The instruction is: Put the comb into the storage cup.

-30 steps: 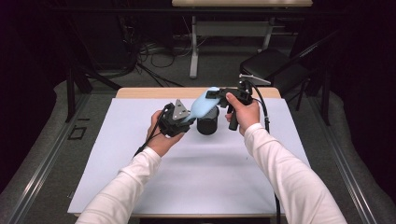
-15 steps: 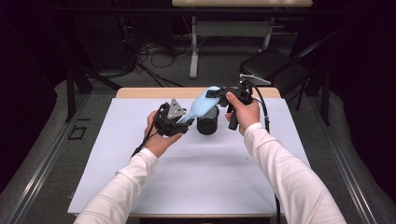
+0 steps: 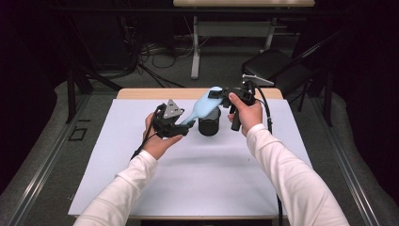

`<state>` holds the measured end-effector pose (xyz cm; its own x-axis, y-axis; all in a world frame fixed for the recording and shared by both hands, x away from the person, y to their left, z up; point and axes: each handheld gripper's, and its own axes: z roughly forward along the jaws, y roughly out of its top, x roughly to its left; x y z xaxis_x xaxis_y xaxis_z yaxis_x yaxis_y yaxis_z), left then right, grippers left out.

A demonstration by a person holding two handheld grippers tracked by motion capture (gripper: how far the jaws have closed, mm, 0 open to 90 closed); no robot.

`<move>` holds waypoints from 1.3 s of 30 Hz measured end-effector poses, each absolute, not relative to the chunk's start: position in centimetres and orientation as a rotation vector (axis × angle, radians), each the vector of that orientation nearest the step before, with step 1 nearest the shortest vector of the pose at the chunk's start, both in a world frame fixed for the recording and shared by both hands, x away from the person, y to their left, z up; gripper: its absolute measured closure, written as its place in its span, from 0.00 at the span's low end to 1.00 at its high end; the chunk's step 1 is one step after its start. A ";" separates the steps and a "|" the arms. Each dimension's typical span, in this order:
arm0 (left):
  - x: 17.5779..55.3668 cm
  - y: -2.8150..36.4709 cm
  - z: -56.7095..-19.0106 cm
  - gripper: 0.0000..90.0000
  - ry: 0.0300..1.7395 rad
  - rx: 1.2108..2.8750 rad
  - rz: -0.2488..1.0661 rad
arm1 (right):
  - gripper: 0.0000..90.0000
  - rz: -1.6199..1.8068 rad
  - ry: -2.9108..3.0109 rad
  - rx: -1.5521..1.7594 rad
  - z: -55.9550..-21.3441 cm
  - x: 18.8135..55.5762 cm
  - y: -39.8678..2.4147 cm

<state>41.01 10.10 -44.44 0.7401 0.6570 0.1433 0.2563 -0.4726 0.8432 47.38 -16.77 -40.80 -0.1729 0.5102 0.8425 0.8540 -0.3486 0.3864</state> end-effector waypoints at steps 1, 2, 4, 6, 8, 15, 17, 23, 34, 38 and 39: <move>41.0 10.2 -44.4 0.44 0.694 2.054 0.569 | 0.58 -1.534 -1.565 -1.781 -40.8 47.4 -16.8; 40.9 10.3 -44.3 0.44 0.699 2.051 0.567 | 0.58 -1.536 -1.562 -1.782 -40.7 47.4 -16.9; 40.8 10.6 -44.2 0.44 0.710 2.042 0.550 | 0.58 -1.545 -1.560 -1.782 -40.7 47.3 -17.0; 40.6 10.8 -44.1 0.44 0.713 2.042 0.539 | 0.58 -1.548 -1.559 -1.781 -40.6 47.3 -17.1; 40.5 10.9 -44.0 0.44 0.715 2.044 0.543 | 0.58 -1.564 -1.554 -1.785 -40.5 47.3 -17.2; 40.2 11.4 -43.7 0.45 0.723 2.031 0.531 | 0.58 -1.575 -1.544 -1.791 -40.2 47.4 -17.6; 40.2 11.7 -43.6 0.47 0.721 2.021 0.520 | 0.58 -1.570 -1.550 -1.791 -40.1 47.4 -17.7; 40.3 12.4 -43.3 0.45 0.752 1.991 0.487 | 0.58 -1.592 -1.557 -1.788 -39.4 47.4 -17.9; 40.7 13.2 -43.3 0.22 0.809 1.944 0.453 | 0.58 -1.618 -1.593 -1.801 -38.0 47.5 -18.4; 40.9 13.4 -43.3 0.17 0.874 1.916 0.467 | 0.58 -1.632 -1.594 -1.809 -37.5 47.5 -18.6; 41.0 13.5 -43.3 0.17 0.884 1.911 0.467 | 0.58 -1.635 -1.603 -1.808 -37.4 47.6 -18.7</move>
<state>40.97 13.53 -43.29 0.6662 0.7445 -0.0438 0.3839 -0.2920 0.8760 47.57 -18.67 -37.35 -0.2163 0.5480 0.8080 0.7969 -0.3790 0.4704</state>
